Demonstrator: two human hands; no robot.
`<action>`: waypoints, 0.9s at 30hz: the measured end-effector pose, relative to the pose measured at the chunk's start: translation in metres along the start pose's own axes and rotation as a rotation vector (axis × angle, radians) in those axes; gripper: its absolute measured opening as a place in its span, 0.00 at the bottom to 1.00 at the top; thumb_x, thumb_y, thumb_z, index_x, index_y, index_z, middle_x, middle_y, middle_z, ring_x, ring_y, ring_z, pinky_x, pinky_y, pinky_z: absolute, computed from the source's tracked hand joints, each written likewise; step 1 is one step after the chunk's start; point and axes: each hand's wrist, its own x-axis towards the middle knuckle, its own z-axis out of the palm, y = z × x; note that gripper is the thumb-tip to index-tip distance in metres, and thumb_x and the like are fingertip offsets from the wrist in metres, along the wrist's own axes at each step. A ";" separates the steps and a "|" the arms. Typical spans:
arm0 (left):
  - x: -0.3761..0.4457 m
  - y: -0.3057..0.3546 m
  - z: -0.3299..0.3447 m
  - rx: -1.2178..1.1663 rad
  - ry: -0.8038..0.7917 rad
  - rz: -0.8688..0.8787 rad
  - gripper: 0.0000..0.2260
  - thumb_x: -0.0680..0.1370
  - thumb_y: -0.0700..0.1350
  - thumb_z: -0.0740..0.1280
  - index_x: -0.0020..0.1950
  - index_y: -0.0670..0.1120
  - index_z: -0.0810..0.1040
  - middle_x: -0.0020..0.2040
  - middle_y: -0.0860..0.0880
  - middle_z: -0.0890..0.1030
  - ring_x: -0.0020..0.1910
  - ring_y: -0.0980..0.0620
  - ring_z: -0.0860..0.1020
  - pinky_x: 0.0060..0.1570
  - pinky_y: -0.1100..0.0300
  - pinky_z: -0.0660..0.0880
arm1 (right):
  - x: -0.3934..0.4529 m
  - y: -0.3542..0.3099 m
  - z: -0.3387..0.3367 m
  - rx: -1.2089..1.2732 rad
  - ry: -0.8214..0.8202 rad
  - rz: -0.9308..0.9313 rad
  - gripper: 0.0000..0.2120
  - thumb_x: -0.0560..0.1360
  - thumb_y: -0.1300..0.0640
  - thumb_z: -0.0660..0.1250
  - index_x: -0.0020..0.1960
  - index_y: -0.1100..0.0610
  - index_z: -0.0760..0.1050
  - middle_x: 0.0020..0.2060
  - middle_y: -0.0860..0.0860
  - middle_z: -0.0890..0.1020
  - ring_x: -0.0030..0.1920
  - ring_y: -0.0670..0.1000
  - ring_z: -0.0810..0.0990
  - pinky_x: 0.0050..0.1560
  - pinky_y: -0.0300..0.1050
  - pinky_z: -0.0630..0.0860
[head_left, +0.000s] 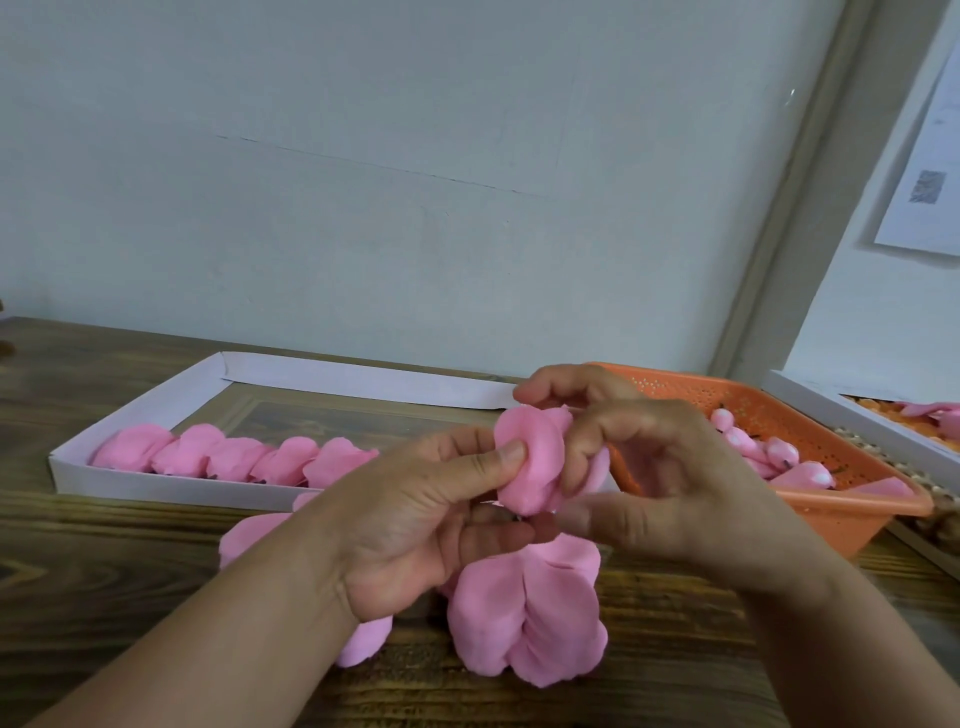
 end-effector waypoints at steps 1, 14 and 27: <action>0.000 0.000 0.000 0.006 0.003 -0.002 0.06 0.73 0.44 0.69 0.37 0.46 0.83 0.41 0.44 0.82 0.46 0.47 0.82 0.39 0.63 0.81 | 0.001 0.000 0.003 0.007 0.046 0.014 0.10 0.62 0.47 0.73 0.33 0.53 0.78 0.56 0.45 0.78 0.62 0.48 0.75 0.66 0.62 0.64; 0.003 -0.001 0.001 -0.112 0.203 0.072 0.31 0.58 0.41 0.74 0.59 0.34 0.73 0.44 0.38 0.84 0.40 0.44 0.84 0.36 0.58 0.81 | 0.007 0.000 0.011 -0.123 0.270 0.126 0.07 0.69 0.63 0.71 0.32 0.61 0.80 0.42 0.47 0.78 0.45 0.43 0.77 0.45 0.32 0.69; 0.000 0.002 0.003 -0.067 0.230 0.117 0.25 0.59 0.40 0.72 0.55 0.36 0.74 0.40 0.38 0.84 0.37 0.44 0.84 0.38 0.57 0.82 | 0.006 -0.002 0.019 -0.269 0.376 0.055 0.08 0.70 0.62 0.70 0.33 0.59 0.78 0.27 0.54 0.77 0.30 0.53 0.73 0.29 0.38 0.68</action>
